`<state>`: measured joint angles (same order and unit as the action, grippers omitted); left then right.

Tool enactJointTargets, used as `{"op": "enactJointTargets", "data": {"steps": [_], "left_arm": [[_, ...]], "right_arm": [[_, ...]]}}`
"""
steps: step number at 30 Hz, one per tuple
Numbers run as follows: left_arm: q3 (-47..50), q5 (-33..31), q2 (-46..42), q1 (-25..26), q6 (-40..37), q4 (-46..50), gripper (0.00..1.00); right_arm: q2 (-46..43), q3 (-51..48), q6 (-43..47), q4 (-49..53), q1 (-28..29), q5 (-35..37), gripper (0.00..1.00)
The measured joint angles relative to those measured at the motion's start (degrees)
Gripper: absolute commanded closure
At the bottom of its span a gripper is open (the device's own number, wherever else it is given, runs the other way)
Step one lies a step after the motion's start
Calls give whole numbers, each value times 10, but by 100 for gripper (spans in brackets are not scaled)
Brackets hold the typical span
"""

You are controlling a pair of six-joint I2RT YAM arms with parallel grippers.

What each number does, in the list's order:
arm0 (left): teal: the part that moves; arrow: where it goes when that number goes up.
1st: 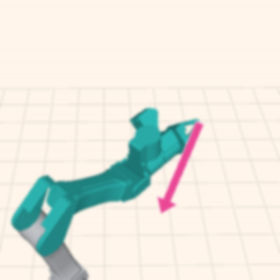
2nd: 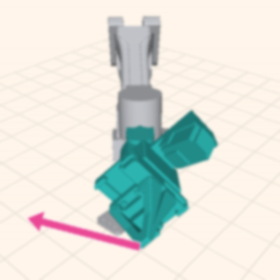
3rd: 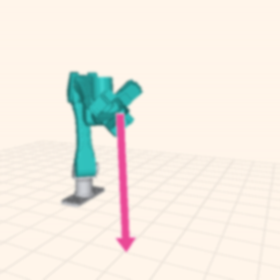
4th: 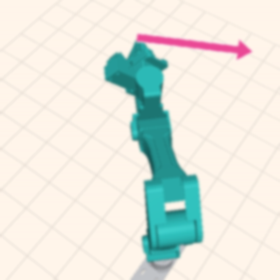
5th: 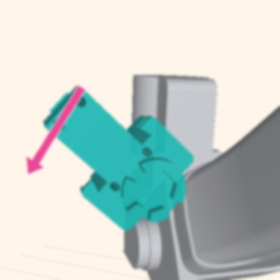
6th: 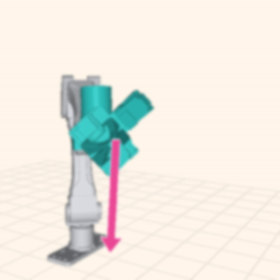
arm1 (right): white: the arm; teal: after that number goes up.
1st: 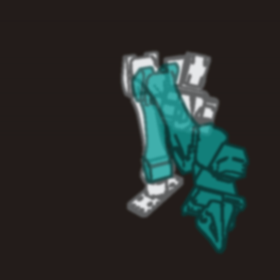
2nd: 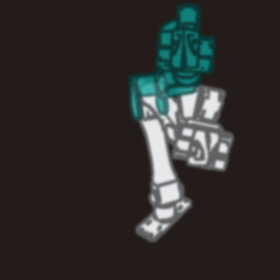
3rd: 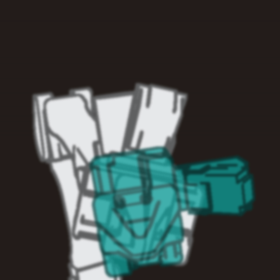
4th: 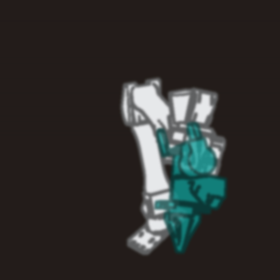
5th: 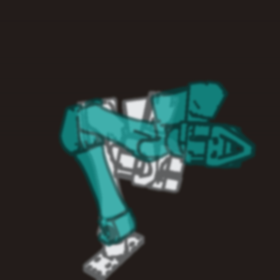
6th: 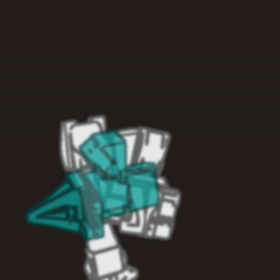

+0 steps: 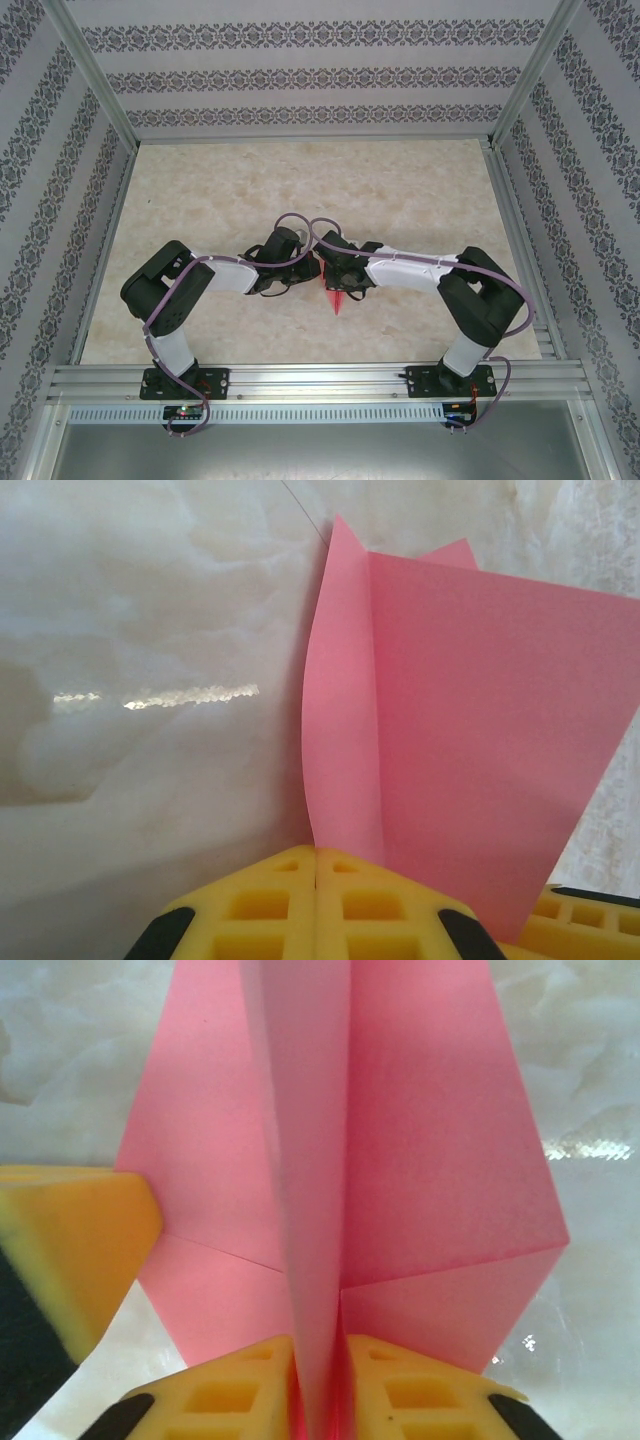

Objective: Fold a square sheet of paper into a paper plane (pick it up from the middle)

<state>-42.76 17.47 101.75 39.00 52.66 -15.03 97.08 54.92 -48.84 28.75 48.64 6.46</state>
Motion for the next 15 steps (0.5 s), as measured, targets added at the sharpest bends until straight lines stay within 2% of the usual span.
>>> {"op": "enactJointTargets", "data": {"steps": [2,5,8,15], "left_arm": [[0,0,0,0,0,0,92],[0,-2,-2,0,2,3,77],[0,-13,-18,-4,5,20,63],[9,-55,-113,-47,4,77,44]], "right_arm": [[4,0,-3,0,0,0,87],[7,1,-7,2,0,4,92],[7,2,-8,7,0,9,94],[15,22,14,27,-3,17,91]]}}
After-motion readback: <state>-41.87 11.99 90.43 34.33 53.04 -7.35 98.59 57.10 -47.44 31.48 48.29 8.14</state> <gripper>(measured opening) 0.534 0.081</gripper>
